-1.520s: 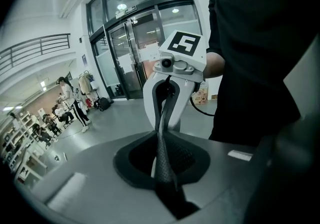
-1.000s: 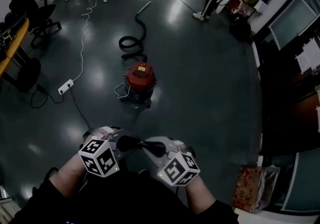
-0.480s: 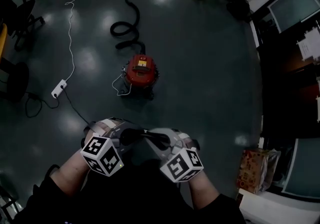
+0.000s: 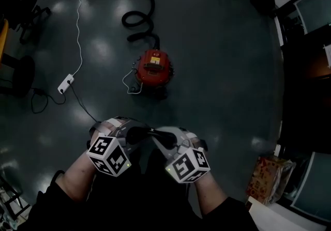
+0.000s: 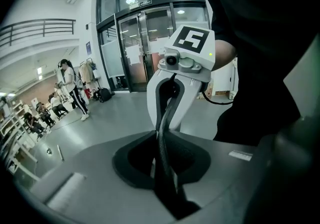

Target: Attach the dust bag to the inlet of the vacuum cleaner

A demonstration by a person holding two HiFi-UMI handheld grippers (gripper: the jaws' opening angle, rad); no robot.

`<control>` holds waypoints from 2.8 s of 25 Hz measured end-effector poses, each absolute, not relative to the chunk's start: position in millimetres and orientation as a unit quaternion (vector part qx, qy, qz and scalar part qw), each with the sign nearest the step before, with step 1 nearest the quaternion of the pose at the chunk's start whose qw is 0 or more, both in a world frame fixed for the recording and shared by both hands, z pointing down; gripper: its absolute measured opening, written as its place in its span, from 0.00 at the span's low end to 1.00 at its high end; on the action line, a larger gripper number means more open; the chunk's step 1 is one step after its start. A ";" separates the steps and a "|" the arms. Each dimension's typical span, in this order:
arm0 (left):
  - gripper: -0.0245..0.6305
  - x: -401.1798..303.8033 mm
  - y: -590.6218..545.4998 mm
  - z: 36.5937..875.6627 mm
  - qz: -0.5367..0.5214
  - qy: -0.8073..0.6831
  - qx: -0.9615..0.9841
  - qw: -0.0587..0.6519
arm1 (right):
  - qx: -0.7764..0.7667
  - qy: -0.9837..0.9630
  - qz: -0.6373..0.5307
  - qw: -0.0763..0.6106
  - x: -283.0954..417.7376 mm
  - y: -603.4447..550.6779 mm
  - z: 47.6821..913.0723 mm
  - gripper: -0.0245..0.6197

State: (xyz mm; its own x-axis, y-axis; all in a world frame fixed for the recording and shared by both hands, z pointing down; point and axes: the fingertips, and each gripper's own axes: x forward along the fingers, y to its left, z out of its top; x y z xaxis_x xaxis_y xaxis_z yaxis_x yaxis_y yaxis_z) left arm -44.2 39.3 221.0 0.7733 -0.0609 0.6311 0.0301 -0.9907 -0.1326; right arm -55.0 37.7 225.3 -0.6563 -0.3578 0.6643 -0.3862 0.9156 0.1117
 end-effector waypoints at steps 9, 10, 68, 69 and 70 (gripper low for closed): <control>0.10 4.0 25.7 278.9 -0.362 0.020 -0.931 0.032 | 0.168 -0.917 0.050 0.359 -7.3 24.1 281.7 0.09; 0.10 8.7 23.6 285.6 -0.365 0.020 -0.930 0.027 | 0.164 -0.917 0.054 0.358 -2.6 22.2 288.3 0.09; 0.10 37.0 -80.4 654.4 -0.360 0.022 -0.932 -0.013 | 0.159 -0.912 0.060 0.372 22.2 -82.9 654.5 0.08; 0.10 37.6 -82.8 654.4 -0.359 0.024 -0.933 -0.014 | 0.159 -0.912 0.057 0.373 22.0 -85.7 654.8 0.08; 0.10 37.8 -85.3 655.1 -0.357 0.024 -0.934 -0.014 | 0.158 -0.913 0.054 0.373 21.7 -88.5 655.8 0.08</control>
